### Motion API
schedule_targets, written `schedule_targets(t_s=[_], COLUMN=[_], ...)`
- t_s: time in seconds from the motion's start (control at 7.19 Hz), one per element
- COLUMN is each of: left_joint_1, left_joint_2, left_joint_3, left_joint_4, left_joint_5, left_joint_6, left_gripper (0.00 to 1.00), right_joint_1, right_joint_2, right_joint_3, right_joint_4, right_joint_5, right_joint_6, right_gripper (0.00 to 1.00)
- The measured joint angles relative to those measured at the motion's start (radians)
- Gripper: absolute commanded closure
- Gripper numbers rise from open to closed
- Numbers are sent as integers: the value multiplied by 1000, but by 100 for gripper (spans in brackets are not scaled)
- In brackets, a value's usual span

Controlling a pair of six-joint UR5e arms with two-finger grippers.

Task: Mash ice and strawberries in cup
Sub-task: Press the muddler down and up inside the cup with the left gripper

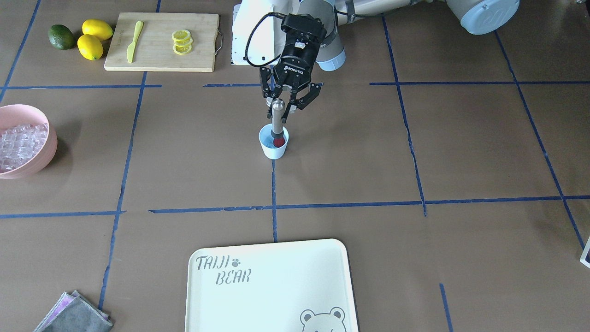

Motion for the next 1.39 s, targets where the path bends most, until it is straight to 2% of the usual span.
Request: schedule_targets(t_s=[0.28, 1.39], left_joint_1=[9, 33], left_joint_2=[-10, -15], left_joint_3=[39, 92], left_joint_4=[-25, -31], left_joint_5=[10, 21], left_joint_6=[-2, -37], left_gripper=[100, 100], right_joint_1=[0, 0], right_joint_2=[0, 0], right_joint_3=[-2, -4], right_joint_4=[0, 0], right_joint_5=[0, -6], right_joint_6=[0, 0], right_gripper=[1, 1])
